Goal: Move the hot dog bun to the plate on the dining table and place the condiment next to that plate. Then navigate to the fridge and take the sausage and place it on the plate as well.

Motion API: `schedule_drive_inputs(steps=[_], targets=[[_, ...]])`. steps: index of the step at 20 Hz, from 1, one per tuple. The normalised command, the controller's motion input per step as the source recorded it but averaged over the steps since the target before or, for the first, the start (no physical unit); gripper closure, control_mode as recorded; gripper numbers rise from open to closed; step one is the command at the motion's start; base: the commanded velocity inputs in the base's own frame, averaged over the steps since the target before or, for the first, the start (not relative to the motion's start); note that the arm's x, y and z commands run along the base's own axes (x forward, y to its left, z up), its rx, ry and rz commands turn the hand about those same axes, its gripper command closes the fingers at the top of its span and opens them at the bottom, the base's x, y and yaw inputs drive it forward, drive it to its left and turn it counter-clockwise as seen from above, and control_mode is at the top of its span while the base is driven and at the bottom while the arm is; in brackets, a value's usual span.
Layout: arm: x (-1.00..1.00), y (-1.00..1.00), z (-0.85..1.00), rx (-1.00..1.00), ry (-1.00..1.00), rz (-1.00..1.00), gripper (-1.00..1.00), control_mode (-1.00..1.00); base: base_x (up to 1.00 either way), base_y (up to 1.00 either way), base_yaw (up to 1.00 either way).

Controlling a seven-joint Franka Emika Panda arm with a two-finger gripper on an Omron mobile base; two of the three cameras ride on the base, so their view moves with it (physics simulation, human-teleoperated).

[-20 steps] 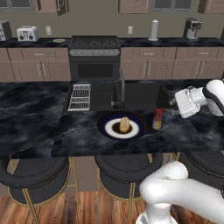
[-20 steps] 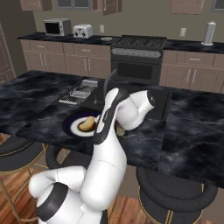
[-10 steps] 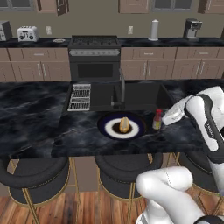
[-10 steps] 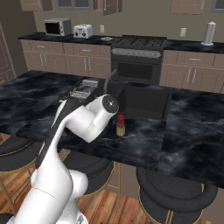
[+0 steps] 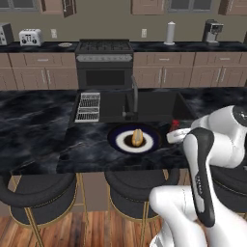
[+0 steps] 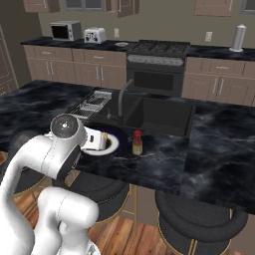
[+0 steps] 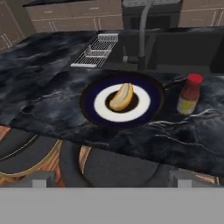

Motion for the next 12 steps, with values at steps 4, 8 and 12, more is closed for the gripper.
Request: schedule_drive_inputs(steps=[4, 8, 12], targets=[[-0.71, 0.00, 0.36, -0.02, 0.00, -0.29, -1.00, -1.00, 0.00, 0.00, 0.00], [-0.49, 0.00, -0.01, -0.01, 0.00, -0.11, -1.00, -1.00, 0.00, 0.00, 0.00], [-0.07, 0.00, -0.16, 0.00, 0.03, -0.02, -1.00, -1.00, 0.00, 0.00, 0.00]])
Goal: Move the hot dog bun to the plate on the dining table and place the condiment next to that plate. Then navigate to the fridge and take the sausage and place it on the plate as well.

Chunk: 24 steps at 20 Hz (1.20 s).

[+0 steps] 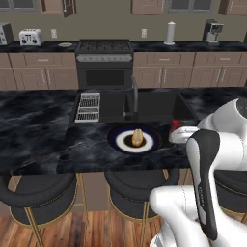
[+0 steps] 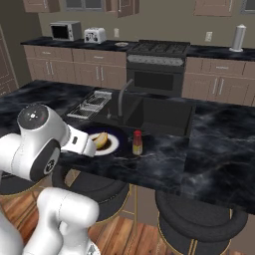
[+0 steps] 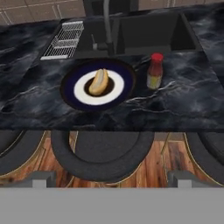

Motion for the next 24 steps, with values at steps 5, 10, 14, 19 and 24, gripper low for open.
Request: schedule_drive_inputs(steps=[5, 10, 14, 19, 24], targets=[[-0.16, 0.00, -0.08, 0.00, -0.05, 0.01, -1.00, 1.00, -0.14, 0.03, 0.04], [0.00, 0.00, 0.00, 0.00, 0.00, 0.00, -1.00, 1.00, -0.56, 0.57, 0.46], [0.00, 0.00, 0.00, 0.00, 0.00, 0.00, -1.00, 1.00, -0.29, 0.76, 0.61], [0.00, 0.00, 0.00, 0.00, 0.00, 0.00, -1.00, 1.00, -0.12, 0.80, 0.66], [0.00, 0.00, 0.00, 0.00, 0.00, 0.00, -1.00, 1.00, -0.12, 0.82, 0.64]])
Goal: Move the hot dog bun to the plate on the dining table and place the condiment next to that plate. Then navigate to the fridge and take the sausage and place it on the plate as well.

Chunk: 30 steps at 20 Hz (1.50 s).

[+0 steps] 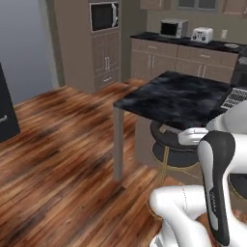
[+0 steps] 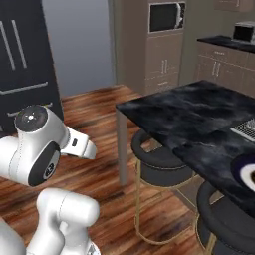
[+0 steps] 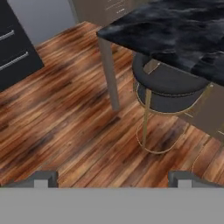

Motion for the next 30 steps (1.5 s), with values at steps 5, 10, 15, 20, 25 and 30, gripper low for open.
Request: schedule_drive_inputs(steps=[5, 10, 15, 20, 25, 30], targets=[[0.00, 0.00, 0.00, 0.00, 0.00, 0.00, -1.00, 1.00, -0.02, 0.74, 0.63], [0.00, 0.00, 0.00, 0.00, 0.00, 0.00, -1.00, 1.00, 0.44, 0.38, 0.58], [0.00, 0.00, 0.00, 0.00, 0.00, 0.00, -1.00, 1.00, 0.99, -0.02, 0.47], [0.00, 0.00, 0.00, 0.00, 0.00, 0.00, -1.00, 1.00, 1.00, -0.15, 0.41], [0.00, 0.00, 0.00, 0.00, 0.00, 0.00, -1.00, 1.00, 1.00, -0.39, 0.29], [0.00, 0.00, 0.00, 0.00, 0.00, 0.00, -1.00, 1.00, 1.00, -0.47, 0.18]])
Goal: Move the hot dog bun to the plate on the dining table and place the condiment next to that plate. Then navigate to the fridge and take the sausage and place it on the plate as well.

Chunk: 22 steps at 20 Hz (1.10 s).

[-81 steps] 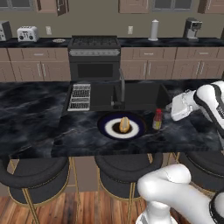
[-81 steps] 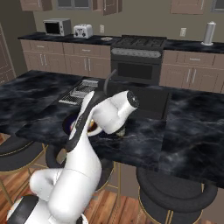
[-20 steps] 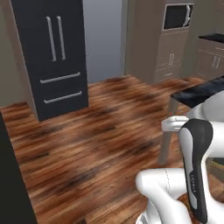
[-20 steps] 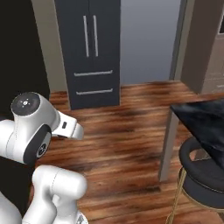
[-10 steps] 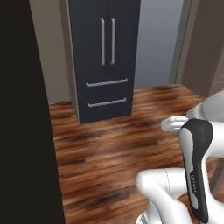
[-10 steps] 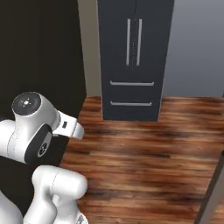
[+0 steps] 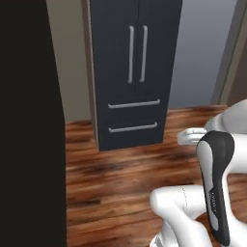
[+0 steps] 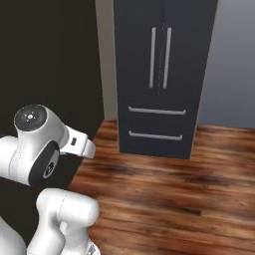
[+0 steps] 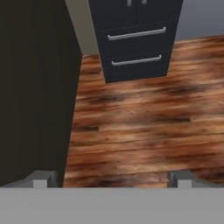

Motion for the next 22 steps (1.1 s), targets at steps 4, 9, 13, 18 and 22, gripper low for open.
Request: schedule_drive_inputs(steps=[4, 9, 13, 18, 22], targets=[[0.00, 0.00, 0.00, 0.00, 0.00, 0.00, -1.00, 1.00, 0.99, -0.41, 0.13], [0.00, 0.00, 0.00, 0.00, 0.00, 0.00, -1.00, 1.00, 0.90, -0.48, 0.05], [0.00, 0.00, 0.00, 0.00, 0.00, 0.00, -1.00, 1.00, 0.74, -0.50, 0.01], [0.00, 0.00, 0.00, 0.00, 0.00, 0.00, -1.00, 1.00, 0.52, -0.41, 0.00], [0.00, 0.00, 0.00, 0.00, 0.00, 0.00, -1.00, 1.00, 0.70, -0.25, 0.01]])
